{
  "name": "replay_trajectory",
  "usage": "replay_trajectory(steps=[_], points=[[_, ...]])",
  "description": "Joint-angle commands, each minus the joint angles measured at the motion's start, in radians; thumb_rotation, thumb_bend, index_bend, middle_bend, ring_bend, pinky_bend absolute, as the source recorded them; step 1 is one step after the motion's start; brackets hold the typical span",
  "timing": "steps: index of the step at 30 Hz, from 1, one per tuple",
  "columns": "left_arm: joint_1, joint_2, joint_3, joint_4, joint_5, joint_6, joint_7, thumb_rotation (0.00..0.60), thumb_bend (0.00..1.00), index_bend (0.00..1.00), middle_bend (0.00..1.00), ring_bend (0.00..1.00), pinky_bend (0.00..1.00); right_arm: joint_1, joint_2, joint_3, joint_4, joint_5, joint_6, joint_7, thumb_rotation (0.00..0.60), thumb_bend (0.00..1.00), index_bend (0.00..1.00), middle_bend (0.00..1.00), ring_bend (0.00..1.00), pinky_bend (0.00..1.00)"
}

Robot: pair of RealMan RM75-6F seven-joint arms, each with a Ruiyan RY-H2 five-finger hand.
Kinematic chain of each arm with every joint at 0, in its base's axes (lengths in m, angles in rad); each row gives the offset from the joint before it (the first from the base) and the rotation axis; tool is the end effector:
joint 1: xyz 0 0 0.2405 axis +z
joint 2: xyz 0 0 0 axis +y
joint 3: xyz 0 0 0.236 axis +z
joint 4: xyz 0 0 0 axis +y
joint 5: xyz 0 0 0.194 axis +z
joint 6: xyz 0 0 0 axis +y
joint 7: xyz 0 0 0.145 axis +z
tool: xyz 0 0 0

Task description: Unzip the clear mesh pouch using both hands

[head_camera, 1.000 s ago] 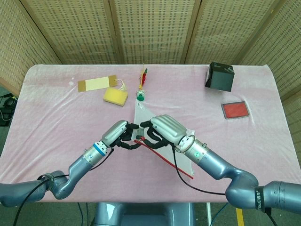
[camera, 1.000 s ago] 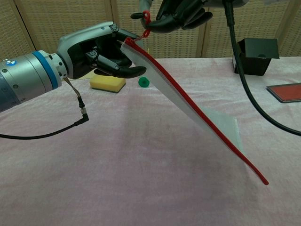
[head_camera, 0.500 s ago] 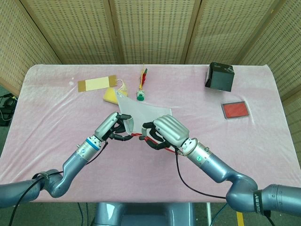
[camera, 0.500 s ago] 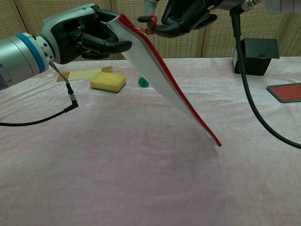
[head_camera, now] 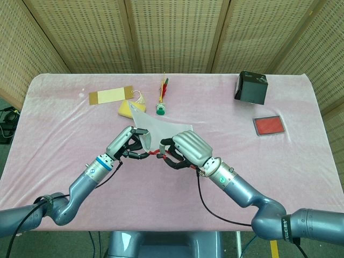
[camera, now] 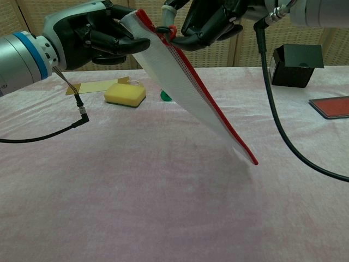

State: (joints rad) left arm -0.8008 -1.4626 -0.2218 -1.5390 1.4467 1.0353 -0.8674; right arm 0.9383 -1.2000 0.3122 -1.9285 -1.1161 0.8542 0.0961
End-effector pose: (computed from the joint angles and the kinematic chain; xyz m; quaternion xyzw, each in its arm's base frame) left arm -0.0686 0.3286 0.0363 -0.5351 -0.5995 -0.5928 0.0539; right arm -0.0045 -0.3138 0.0785 0.7151 -0.4487 0.5027 0.1857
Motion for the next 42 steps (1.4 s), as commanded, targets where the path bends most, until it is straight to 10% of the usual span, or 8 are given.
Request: replay_trajectory(steps=[1, 42], points=[[0.001, 0.005, -0.002, -0.005, 0.002, 0.002, -0.006, 0.600, 0.76, 0.93, 1.00, 0.90, 1.00, 0.002, -0.005, -0.004, 0.006, 0.010, -0.001, -0.011, 0.600, 0.70, 0.83, 0.98, 0.98, 1.00], [0.041, 0.057, -0.084, -0.058, -0.042, 0.061, -0.088, 0.600, 0.76, 0.93, 1.00, 0.90, 1.00, -0.023, -0.026, -0.055, 0.084, 0.027, -0.039, -0.045, 0.600, 0.70, 0.83, 0.98, 0.98, 1.00]])
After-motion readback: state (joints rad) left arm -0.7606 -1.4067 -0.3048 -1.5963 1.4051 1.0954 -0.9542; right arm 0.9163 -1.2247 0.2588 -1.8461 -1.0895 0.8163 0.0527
